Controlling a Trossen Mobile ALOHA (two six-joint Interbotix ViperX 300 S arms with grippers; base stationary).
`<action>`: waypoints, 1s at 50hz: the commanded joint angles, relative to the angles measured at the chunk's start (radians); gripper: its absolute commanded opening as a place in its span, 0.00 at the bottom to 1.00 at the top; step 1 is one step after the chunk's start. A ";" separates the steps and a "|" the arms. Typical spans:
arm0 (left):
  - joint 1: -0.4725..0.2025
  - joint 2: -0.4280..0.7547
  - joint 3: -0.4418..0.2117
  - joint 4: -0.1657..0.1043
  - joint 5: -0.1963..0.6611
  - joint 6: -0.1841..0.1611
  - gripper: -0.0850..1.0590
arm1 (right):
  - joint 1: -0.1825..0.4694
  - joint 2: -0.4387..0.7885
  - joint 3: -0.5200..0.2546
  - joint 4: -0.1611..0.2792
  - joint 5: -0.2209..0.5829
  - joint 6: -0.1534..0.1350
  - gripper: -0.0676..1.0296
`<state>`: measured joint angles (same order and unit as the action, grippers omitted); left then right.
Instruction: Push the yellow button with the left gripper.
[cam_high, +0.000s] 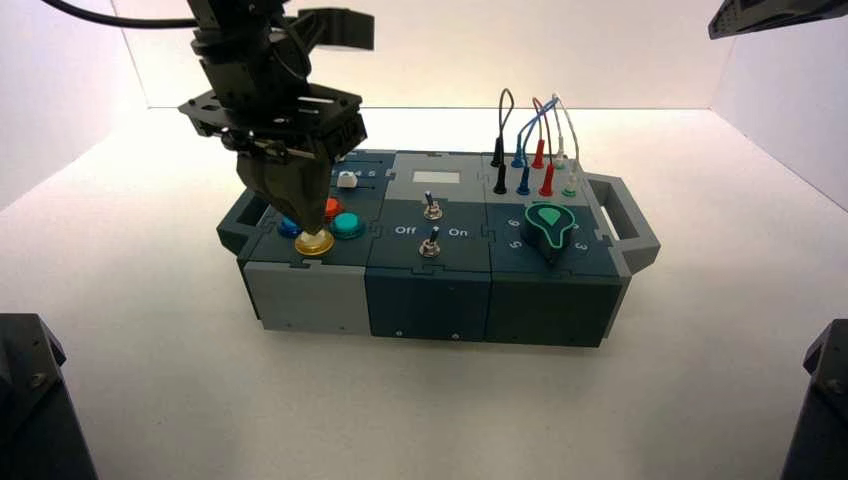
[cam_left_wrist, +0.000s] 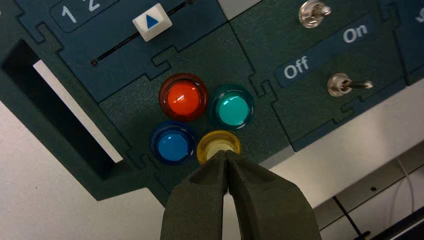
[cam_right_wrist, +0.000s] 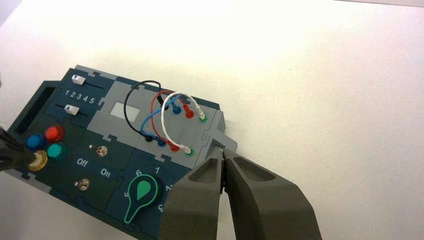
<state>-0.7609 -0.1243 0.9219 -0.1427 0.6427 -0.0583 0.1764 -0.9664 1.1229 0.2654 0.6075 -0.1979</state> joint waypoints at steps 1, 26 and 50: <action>-0.002 0.017 -0.026 0.005 -0.012 0.008 0.05 | 0.005 0.003 -0.035 0.005 -0.003 0.002 0.04; -0.002 -0.044 -0.018 0.002 0.028 0.000 0.05 | 0.005 -0.009 -0.035 0.006 -0.002 0.002 0.04; -0.002 -0.296 0.000 0.008 0.255 -0.043 0.05 | 0.005 -0.009 -0.037 0.015 0.011 0.005 0.04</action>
<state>-0.7609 -0.4080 0.9311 -0.1381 0.8790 -0.0966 0.1764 -0.9863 1.1229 0.2746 0.6228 -0.1963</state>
